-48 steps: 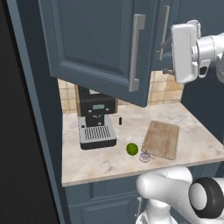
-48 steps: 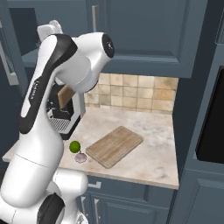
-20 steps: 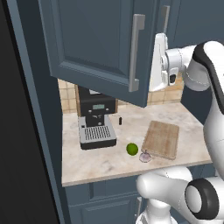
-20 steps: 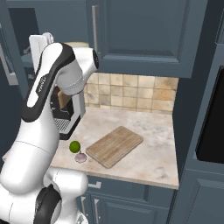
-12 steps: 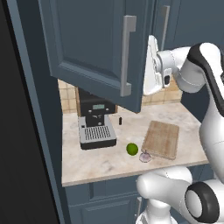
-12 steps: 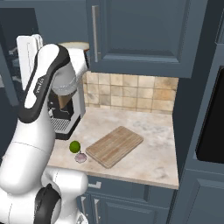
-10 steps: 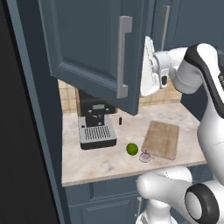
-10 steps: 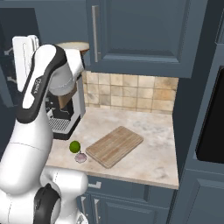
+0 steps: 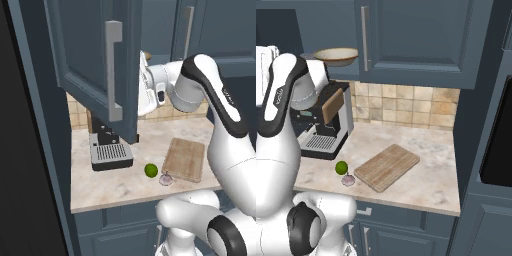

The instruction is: Open the cabinet. Place the bowl and condiment on the counter. Then place the lime and garlic on the cutting board.

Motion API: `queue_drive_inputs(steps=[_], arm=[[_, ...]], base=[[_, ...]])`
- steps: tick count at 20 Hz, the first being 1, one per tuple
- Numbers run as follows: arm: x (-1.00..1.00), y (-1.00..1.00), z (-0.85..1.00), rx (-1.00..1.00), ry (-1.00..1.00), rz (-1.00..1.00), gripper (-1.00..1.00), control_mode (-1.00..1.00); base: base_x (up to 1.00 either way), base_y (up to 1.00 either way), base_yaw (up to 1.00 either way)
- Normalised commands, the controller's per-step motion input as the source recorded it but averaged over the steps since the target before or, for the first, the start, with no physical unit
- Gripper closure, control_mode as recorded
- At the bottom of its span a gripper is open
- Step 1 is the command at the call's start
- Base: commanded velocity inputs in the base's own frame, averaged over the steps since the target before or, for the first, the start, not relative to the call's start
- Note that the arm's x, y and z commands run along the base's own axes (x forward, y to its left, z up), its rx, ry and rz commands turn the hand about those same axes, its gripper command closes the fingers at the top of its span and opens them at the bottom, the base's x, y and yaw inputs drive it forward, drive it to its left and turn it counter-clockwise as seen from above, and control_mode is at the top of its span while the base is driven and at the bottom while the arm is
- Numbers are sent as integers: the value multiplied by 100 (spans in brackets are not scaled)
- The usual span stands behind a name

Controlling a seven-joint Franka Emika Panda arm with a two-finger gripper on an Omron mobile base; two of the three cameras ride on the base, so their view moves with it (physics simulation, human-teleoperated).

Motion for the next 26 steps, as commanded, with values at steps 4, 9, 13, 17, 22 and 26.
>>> queue_drive_inputs(steps=[4,9,13,17,22,26], arm=[[0,45,-14,0,0,0,-100,-100],[0,44,-10,-2,0,1,-100,-100],[0,35,-11,4,1,0,-100,-100],[0,35,-14,-2,1,0,-100,-100],[-12,33,-1,-14,-16,0,-100,-100],[-19,4,15,-1,-30,3,-100,-100]], base=[[0,0,0],[0,0,0],[0,0,0],[0,0,0],[0,0,0],[0,0,0]])
